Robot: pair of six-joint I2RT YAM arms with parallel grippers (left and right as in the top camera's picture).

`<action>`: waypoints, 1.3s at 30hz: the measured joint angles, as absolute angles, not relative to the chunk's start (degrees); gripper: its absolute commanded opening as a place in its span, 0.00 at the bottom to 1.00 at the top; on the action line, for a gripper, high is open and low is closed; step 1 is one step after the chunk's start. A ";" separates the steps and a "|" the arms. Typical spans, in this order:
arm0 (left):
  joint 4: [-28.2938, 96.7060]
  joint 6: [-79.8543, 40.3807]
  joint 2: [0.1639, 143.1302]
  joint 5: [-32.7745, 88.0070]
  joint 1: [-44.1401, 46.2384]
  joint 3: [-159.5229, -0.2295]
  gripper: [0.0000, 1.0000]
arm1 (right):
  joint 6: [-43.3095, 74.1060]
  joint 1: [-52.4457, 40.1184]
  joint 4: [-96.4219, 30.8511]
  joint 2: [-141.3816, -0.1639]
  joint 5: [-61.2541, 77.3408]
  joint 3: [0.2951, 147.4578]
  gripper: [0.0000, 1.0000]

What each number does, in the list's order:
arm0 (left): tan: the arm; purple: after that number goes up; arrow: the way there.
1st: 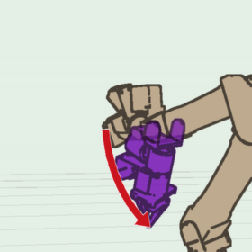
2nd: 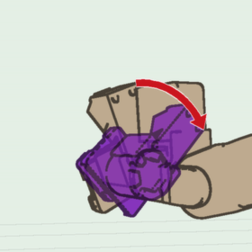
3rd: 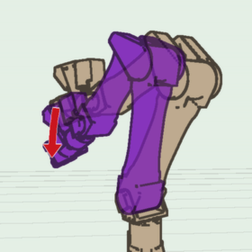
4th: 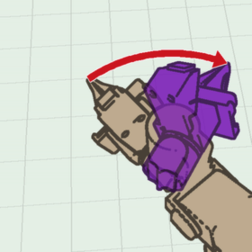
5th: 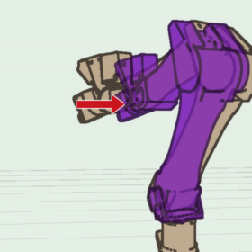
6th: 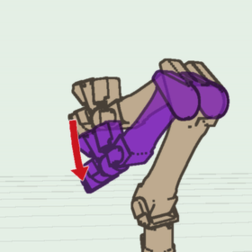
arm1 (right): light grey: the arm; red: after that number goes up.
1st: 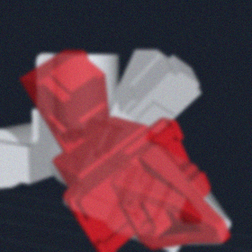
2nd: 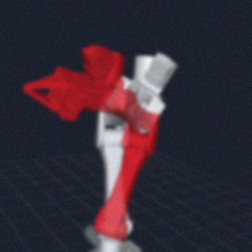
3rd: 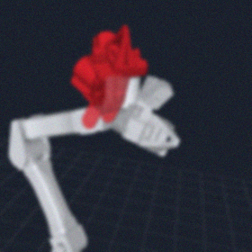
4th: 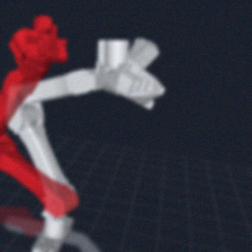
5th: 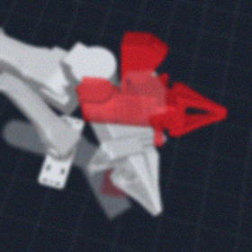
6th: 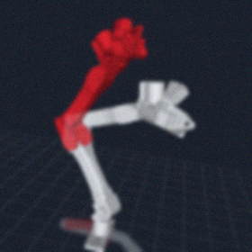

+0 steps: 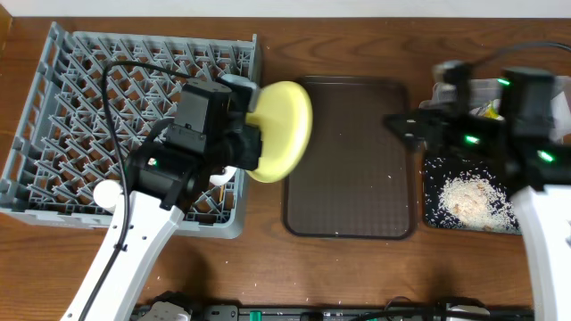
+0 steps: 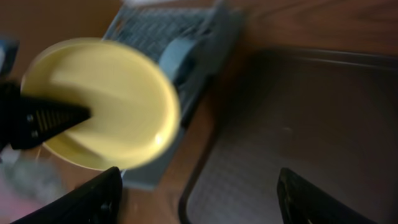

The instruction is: Sort waste into correct bins and load items into the dishwasher

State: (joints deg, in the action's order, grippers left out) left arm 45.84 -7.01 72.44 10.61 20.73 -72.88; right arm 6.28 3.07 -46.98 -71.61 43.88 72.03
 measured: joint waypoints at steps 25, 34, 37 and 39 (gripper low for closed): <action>36.93 7.68 89.54 -40.86 19.51 -72.88 0.07 | 18.96 12.16 -62.39 -62.35 11.64 72.05 0.99; 35.35 8.80 93.14 -37.58 17.82 -72.88 0.08 | 19.07 12.16 -62.39 -62.63 11.51 72.05 0.99; 35.55 7.46 93.34 -34.24 15.27 -72.88 0.09 | 19.07 12.16 -62.41 -62.63 11.51 72.05 0.99; 35.55 7.07 93.45 -31.22 13.58 -72.88 0.11 | 19.07 12.16 -62.41 -62.63 11.51 72.05 0.99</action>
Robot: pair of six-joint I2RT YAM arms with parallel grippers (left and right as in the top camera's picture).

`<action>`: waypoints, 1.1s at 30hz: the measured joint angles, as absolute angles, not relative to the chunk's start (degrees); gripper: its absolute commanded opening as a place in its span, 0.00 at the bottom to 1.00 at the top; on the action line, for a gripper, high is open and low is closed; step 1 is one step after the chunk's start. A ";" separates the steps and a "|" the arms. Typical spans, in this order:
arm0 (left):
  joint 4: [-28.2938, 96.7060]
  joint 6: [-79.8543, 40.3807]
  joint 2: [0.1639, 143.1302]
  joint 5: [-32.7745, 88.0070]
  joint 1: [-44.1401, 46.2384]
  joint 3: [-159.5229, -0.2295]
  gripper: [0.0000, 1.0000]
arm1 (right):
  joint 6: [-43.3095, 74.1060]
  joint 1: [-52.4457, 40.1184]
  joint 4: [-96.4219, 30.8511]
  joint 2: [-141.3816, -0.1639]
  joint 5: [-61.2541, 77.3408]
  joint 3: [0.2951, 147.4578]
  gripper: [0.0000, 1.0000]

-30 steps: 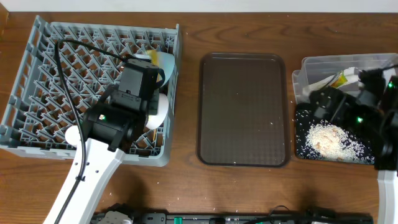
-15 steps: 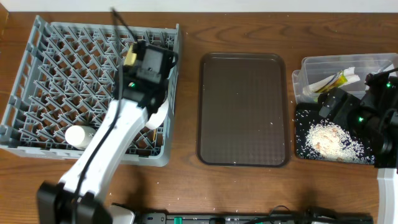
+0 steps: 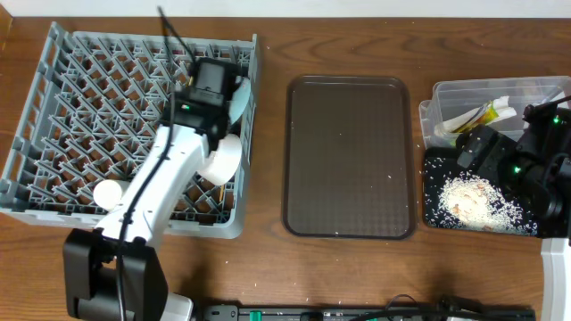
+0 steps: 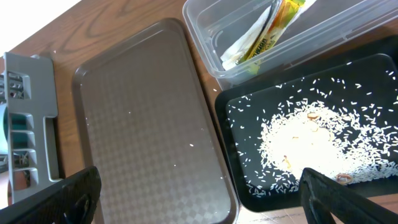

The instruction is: Sort waste into correct bins and load items into the dishwasher

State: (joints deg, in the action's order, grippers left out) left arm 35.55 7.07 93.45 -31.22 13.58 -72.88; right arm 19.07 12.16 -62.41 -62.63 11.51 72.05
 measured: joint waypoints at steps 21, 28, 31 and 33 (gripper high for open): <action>37.65 9.80 86.61 -24.82 16.78 -72.88 0.87 | 19.07 12.16 -62.41 -62.63 11.51 72.05 0.99; 42.61 6.13 72.20 -16.32 23.57 -72.88 0.87 | 17.12 12.16 -60.88 -62.63 17.87 72.03 0.99; 45.15 2.70 68.40 -11.38 25.21 -72.88 0.87 | 12.10 11.33 -60.14 -62.63 24.71 72.03 0.99; 46.52 0.08 66.46 -8.75 26.06 -72.88 0.87 | 8.38 9.06 -60.18 -62.52 28.97 72.03 0.99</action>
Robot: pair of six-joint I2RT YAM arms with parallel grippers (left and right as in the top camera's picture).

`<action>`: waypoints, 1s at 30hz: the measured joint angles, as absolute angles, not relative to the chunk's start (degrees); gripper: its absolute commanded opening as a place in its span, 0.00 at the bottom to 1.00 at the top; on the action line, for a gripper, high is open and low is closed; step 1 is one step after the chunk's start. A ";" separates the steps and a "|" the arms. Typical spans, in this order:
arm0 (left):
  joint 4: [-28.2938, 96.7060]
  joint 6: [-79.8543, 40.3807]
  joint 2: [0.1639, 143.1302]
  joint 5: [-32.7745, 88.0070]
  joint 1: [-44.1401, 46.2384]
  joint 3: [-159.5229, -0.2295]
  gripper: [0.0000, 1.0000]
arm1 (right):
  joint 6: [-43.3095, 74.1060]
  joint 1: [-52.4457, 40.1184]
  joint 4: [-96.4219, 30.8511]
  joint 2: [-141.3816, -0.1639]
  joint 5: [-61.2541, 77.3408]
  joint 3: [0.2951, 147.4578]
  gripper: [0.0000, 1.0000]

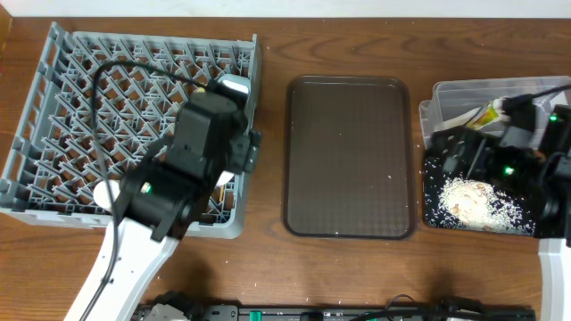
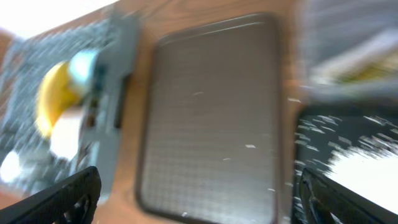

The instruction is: Sort waste into correct bins and load items into the dishwasher

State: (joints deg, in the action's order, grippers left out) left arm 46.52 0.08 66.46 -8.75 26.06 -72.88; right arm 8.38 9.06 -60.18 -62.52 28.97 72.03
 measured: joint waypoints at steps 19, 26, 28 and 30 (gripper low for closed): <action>53.63 -15.09 57.32 -3.11 26.74 -72.88 0.94 | 2.87 -2.35 -60.40 -60.69 32.58 72.03 0.99; 53.63 -15.22 57.32 -3.11 26.74 -72.88 0.95 | 2.66 -2.72 -61.71 -60.84 31.88 72.03 0.99; 53.63 -15.22 57.32 -3.11 26.74 -72.88 0.95 | 1.85 -2.76 -61.95 -60.71 29.32 72.03 0.99; 53.63 -15.25 57.32 -3.11 26.74 -72.88 0.95 | -0.34 -3.03 -57.87 -59.75 25.87 71.09 0.99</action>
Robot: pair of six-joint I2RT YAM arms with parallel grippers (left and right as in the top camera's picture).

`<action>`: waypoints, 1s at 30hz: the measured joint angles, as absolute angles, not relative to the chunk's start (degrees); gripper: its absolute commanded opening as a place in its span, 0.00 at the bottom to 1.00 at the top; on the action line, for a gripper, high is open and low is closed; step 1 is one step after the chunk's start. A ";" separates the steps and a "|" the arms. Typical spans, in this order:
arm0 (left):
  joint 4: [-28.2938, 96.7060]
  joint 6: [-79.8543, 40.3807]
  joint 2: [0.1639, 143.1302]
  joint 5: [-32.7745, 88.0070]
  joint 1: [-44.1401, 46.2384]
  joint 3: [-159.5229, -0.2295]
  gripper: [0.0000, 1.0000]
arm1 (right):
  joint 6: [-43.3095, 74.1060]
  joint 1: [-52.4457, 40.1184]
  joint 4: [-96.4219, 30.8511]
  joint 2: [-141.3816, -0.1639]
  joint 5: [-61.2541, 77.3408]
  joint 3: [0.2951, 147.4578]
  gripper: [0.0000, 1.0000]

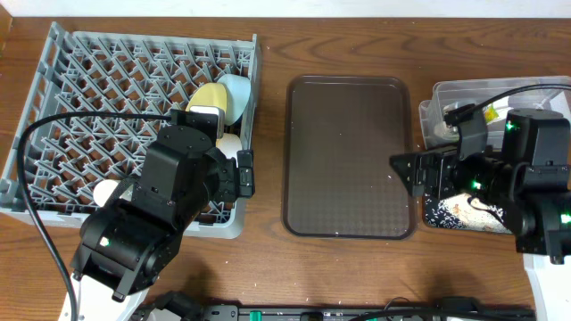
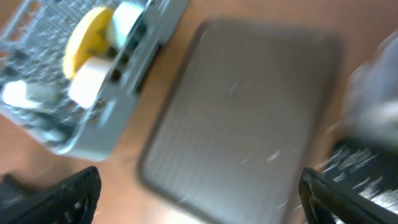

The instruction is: Sort waste into correct bins and load items into the dishwasher

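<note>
A yellow plate [image 1: 211, 99] stands on edge in the grey dish rack [image 1: 53, 107] at its right side, next to a light blue bowl [image 1: 237, 92] and a white cup [image 1: 230, 143]. The right wrist view shows the same plate [image 2: 87, 38] and rack [image 2: 134, 93], blurred. My left arm [image 1: 178, 192] hangs over the rack's front right corner and hides its own fingers. My right gripper [image 1: 412, 174] is open and holds nothing, at the right edge of the brown tray [image 1: 348, 156]. Its fingertips [image 2: 53, 199] frame the tray [image 2: 249, 106].
A clear bin [image 1: 446, 98] holding wrappers stands at the far right. Below it a black tray of rice [image 1: 446, 214] is mostly covered by my right arm. A small white item [image 1: 105, 191] lies in the rack's front part.
My left arm has drawn back toward the table's front, and the yellow plate now shows standing in the rack. My right gripper has moved left from the bins to the tray's right edge.
My left gripper held the yellow plate in the air between rack and tray. Then that arm reached into the rack's right side while my right arm sat by the bins. Then the plate was in the rack, and now it stands there with the arm pulled back.
</note>
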State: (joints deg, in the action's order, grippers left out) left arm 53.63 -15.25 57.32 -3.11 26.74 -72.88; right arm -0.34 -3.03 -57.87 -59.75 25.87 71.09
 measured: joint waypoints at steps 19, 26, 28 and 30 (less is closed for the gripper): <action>53.74 -15.22 57.32 -2.90 26.74 -72.88 0.95 | -15.92 -5.06 -18.57 -8.40 17.72 16.25 0.99; 53.69 -15.22 57.32 -2.92 26.74 -72.88 0.95 | -13.67 -5.06 -9.32 -1.21 15.55 4.03 0.99; 53.69 -15.25 57.32 -2.92 26.74 -72.88 0.95 | -12.78 -5.06 -6.83 -0.99 15.09 2.37 0.99; 53.69 -15.25 57.32 -2.92 26.74 -72.88 0.95 | -12.12 -5.06 -3.46 -0.93 14.68 1.06 0.99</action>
